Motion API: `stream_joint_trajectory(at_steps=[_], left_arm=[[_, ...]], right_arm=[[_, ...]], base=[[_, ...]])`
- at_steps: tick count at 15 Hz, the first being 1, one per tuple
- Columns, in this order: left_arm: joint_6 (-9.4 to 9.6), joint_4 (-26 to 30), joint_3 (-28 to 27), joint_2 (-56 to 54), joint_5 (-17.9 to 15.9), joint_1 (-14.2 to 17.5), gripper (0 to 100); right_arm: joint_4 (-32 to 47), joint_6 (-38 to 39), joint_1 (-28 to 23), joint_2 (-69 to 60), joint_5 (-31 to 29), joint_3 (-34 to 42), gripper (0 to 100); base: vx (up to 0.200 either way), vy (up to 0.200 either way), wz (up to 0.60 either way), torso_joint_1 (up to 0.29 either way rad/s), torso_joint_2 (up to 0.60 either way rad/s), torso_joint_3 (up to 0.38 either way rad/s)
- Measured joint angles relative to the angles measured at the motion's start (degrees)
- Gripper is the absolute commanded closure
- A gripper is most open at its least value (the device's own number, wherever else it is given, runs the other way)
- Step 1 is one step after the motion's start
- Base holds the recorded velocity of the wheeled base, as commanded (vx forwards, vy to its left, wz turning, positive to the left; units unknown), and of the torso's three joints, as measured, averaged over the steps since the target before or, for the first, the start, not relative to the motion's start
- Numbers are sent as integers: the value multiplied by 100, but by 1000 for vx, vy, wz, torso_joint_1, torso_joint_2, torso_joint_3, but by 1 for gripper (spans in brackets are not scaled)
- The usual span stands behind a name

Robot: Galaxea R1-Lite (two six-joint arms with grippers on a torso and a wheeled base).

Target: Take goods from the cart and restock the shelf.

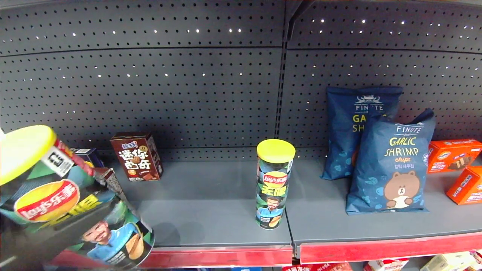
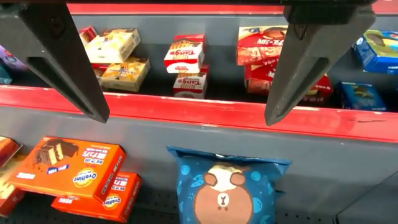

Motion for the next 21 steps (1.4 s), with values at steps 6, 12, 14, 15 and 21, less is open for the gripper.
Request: stream_joint_trajectory(at_steps=[6,12,14,15,21], left_arm=[[230,-1197,-592,2113,18,-276,100],[503,-1996,-1588,3947,-1,-564,100],[492,-2009,-1924,4372,-4,-617,100],[490,-1927,-2104,4532,-26,-650,100],[466,-1473,-3200,5324,-302,-931,100]], right_arm=[[9,79,0,1,240,0,0],[11,0,1,6,218,0,0],[9,-20,1,9,204,0,0],[11,-20,1,9,201,0,0],[9,-33,1,15,201,0,0]], base=[[0,0,0,0,0,0],[0,0,0,0,0,0],[0,0,0,0,0,0],[0,0,0,0,0,0],[0,0,0,0,0,0]])
